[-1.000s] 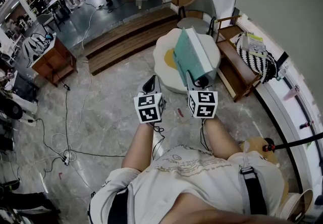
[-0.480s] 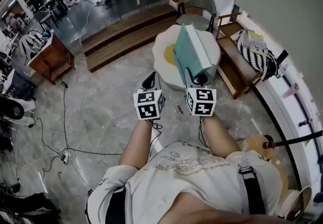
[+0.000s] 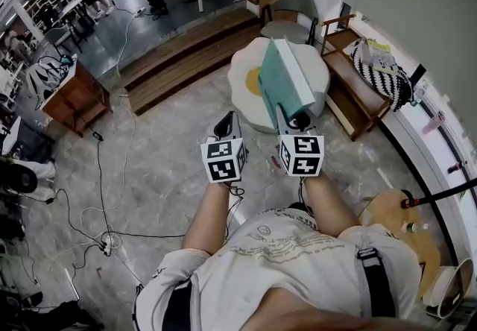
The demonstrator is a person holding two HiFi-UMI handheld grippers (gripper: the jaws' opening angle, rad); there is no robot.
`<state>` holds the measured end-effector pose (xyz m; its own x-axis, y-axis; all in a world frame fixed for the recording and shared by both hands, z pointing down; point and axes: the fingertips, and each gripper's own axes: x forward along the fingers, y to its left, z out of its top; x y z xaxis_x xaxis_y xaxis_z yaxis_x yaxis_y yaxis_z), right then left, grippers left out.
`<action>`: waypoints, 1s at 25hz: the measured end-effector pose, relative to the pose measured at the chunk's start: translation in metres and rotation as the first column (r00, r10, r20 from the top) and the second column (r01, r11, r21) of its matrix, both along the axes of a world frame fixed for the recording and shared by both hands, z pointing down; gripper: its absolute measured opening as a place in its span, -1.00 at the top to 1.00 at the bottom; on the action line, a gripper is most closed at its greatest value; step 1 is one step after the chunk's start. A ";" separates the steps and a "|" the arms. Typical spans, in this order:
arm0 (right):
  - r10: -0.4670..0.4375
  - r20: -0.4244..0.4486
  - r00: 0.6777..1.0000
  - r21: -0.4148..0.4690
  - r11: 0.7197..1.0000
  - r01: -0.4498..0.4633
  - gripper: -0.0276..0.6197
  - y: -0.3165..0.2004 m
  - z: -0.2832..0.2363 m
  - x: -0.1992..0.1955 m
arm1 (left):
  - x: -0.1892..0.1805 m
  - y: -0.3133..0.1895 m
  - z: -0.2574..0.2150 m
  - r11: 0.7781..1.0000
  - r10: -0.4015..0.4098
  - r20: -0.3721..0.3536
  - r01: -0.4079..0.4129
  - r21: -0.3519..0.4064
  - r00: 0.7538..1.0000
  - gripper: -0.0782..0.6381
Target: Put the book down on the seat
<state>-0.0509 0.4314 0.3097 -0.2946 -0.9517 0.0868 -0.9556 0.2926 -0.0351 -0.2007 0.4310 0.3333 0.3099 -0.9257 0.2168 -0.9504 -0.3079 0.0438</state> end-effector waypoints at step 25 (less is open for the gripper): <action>0.008 0.038 0.999 -0.003 1.000 -0.007 0.40 -0.108 0.009 -0.008 | -0.011 -0.105 0.012 1.000 0.020 0.029 -0.019 -0.021 0.999 0.73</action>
